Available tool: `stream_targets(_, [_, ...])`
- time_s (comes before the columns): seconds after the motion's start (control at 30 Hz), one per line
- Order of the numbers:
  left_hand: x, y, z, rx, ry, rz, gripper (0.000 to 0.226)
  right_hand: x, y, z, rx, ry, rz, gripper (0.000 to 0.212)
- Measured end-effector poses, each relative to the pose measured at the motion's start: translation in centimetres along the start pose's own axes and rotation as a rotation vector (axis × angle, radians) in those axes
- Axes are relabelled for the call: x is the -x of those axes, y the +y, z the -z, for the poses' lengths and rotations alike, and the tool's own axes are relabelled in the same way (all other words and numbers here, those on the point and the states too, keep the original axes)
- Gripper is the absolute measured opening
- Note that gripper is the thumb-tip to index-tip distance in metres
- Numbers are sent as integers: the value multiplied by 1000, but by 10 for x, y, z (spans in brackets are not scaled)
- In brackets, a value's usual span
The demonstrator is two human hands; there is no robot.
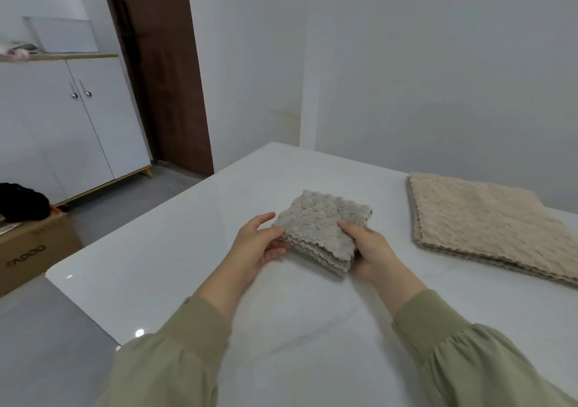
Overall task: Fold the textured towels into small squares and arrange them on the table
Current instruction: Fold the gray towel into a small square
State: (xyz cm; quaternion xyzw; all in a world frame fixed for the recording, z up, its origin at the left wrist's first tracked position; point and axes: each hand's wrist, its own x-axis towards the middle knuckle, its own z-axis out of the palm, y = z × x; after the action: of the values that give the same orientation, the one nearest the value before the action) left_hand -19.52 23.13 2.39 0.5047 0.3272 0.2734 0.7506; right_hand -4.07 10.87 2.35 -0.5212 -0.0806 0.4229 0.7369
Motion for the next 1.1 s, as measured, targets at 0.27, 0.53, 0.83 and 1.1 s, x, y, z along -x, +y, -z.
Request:
stream_targets(0.27, [-71, 22, 56, -71, 396, -279, 33, -64, 27, -84, 367, 53, 155, 8])
stream_targets(0.53, [-127, 40, 94, -335, 608, -364, 26, -118, 43, -133, 608, 147, 468, 33])
stream_targets(0.83, [-144, 40, 105, -871, 674, -539, 40, -143, 49, -142, 1100, 191, 674, 62])
stream_targets(1.1, [-141, 30, 95, -1530, 301, -290, 52, -144, 57, -142, 1486, 113, 717, 59])
